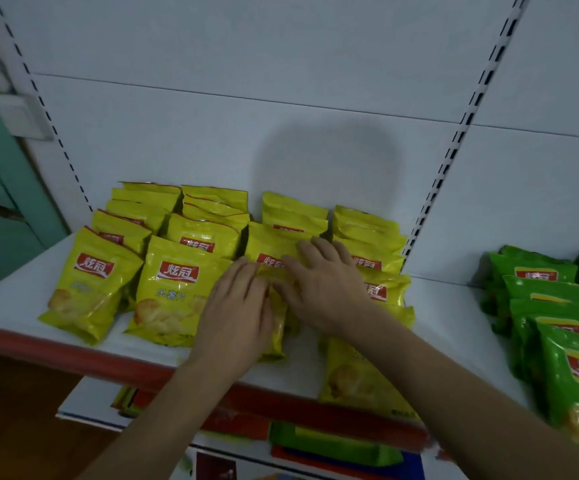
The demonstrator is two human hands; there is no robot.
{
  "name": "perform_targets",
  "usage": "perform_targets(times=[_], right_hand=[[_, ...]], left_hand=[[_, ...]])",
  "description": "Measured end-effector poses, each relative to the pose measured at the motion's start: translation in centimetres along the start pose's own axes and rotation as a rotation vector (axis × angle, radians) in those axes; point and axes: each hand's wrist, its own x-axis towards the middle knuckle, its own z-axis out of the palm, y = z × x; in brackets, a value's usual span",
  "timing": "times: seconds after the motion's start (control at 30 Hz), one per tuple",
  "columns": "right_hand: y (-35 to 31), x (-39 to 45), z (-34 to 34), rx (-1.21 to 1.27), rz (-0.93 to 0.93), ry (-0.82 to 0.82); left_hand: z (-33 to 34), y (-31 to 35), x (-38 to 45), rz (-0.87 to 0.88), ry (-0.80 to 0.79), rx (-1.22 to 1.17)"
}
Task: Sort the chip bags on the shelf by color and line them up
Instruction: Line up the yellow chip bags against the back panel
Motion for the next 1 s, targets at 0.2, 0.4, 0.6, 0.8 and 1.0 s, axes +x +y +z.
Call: perform_targets(times=[0.2,0.4,0.6,0.8,1.0], right_hand=[[-1.1,0.1,-0.2,-0.098,0.041,-0.146],[-1.9,-1.0,-1.3,-0.087,0.06,-0.246],[-2.9,-1.0,-1.5,-0.098,0.1,-0.229],[-3.0,-0.6,-0.2,-0.187,0.11,-0.228],[-2.5,-0.8,0.3,-0.168,0.093,-0.167]], left_hand=[[1.5,-0.9,-0.9,0.115,-0.058,-0.267],[0.4,-1.4,-1.1,0.233,-0.112,-0.093],[0.9,-0.3,-1.9,0.179,-0.215,-0.005],[0.3,-0.9,-0.8,0.141,-0.211,0.027],[0.6,-1.1,0.3,0.155,-0.291,0.023]])
